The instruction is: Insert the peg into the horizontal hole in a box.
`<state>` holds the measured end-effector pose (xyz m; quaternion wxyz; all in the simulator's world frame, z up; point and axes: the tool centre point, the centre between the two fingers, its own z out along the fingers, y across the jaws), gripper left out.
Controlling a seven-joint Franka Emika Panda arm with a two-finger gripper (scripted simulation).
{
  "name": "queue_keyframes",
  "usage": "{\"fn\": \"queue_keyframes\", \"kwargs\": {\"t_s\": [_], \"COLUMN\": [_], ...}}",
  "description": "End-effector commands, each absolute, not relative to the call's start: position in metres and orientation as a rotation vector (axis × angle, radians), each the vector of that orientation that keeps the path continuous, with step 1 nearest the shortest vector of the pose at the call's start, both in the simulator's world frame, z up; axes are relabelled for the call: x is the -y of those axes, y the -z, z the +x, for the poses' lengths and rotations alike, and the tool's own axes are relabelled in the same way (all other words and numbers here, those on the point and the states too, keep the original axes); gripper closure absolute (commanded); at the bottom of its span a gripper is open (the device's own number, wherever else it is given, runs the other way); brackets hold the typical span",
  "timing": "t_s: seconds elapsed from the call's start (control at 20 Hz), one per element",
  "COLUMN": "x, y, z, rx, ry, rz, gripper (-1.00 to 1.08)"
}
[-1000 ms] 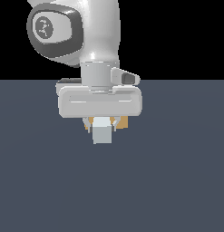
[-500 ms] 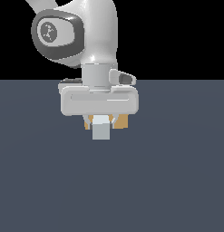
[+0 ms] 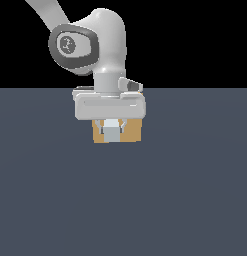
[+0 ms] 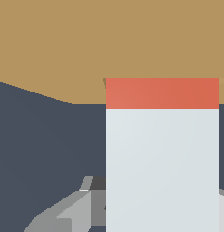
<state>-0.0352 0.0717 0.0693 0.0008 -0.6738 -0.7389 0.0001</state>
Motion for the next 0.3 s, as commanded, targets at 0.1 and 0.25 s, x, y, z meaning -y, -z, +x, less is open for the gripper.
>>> {"fn": "queue_keyframes", "kwargs": {"t_s": [0.1,0.25], "x": [-0.083,-0.0827], "y": [-0.071,-0.071], "z": [-0.0342,-0.0333], "rx": [2.32,2.32], "ry": [0.004,0.004], "rz": [-2.12,-2.12], "gripper": [1.08,1.08]}}
